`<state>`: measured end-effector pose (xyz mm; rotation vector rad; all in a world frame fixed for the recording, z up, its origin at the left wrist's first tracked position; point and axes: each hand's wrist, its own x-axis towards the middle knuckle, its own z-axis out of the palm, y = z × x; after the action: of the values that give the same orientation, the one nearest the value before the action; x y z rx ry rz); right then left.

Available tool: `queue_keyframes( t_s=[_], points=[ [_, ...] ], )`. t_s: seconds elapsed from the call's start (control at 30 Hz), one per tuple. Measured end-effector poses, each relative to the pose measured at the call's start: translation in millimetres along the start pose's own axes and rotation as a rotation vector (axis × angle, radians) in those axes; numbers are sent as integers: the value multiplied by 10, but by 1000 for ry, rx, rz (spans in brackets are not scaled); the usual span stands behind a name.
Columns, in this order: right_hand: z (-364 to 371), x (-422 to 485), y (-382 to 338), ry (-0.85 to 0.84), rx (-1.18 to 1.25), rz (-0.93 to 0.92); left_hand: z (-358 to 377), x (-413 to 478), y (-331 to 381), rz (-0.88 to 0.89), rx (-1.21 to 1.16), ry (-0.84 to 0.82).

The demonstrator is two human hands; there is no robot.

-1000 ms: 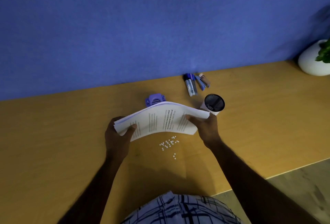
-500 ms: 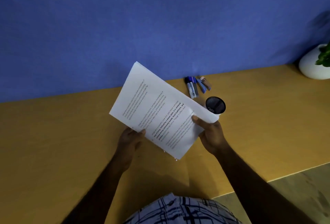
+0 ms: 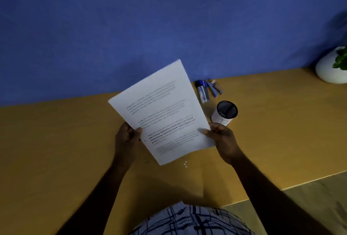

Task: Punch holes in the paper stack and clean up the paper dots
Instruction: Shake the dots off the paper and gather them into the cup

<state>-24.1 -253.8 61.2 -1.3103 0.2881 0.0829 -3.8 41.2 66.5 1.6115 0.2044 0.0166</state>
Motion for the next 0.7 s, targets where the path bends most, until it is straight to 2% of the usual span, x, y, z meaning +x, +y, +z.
queue_keyframes(
  t_s=[0.2,0.47,0.7],
  points=[
    [285,75,-90,-84,-296,-151,-28,0,105,119,156,-21],
    [606,167,-57,-46,-308,-273,25,-25,200,204,193,-12],
    [664,143,-67,-72,-318,-297,-13,-34,110,193,184,7]
  ],
)
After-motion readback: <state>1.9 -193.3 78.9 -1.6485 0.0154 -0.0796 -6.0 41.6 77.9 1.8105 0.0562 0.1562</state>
